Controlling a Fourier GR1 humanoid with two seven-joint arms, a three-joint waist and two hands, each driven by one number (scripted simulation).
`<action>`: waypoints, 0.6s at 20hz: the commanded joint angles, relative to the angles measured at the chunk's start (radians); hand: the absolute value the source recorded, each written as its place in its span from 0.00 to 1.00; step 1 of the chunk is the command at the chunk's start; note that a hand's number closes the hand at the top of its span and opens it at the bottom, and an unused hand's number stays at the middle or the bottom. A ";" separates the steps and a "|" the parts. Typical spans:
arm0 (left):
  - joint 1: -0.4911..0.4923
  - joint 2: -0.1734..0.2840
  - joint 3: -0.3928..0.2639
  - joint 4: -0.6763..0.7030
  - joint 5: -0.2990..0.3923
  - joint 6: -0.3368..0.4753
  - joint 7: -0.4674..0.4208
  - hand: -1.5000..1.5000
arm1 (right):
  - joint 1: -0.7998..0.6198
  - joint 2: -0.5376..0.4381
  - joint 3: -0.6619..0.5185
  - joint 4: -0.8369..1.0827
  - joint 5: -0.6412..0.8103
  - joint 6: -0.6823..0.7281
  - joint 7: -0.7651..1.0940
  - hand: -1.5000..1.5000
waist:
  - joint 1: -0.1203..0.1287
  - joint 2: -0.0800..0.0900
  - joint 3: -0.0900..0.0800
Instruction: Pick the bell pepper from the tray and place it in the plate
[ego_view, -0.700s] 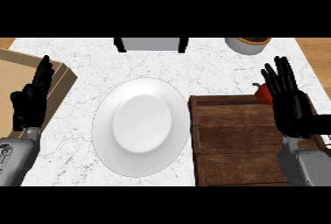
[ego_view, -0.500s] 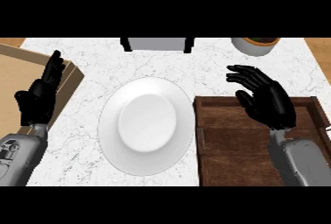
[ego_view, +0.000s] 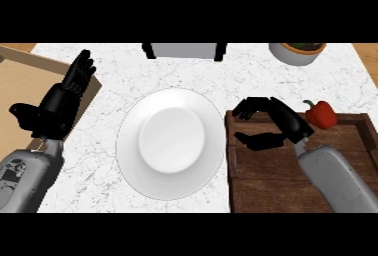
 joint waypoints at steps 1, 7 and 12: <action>0.033 0.034 0.048 -0.057 0.045 -0.041 0.037 0.50 | 0.016 0.066 -0.075 0.093 -0.045 -0.036 -0.081 0.00 | -0.026 -0.002 0.006; 0.048 0.024 0.069 -0.133 0.023 -0.032 0.098 0.50 | -0.081 0.010 -0.193 0.112 -0.060 0.029 -0.175 0.00 | -0.036 -0.003 0.006; 0.080 0.031 0.085 -0.141 0.028 -0.054 0.089 0.50 | -0.226 -0.098 -0.169 0.057 0.013 0.099 0.046 0.00 | -0.031 -0.006 0.004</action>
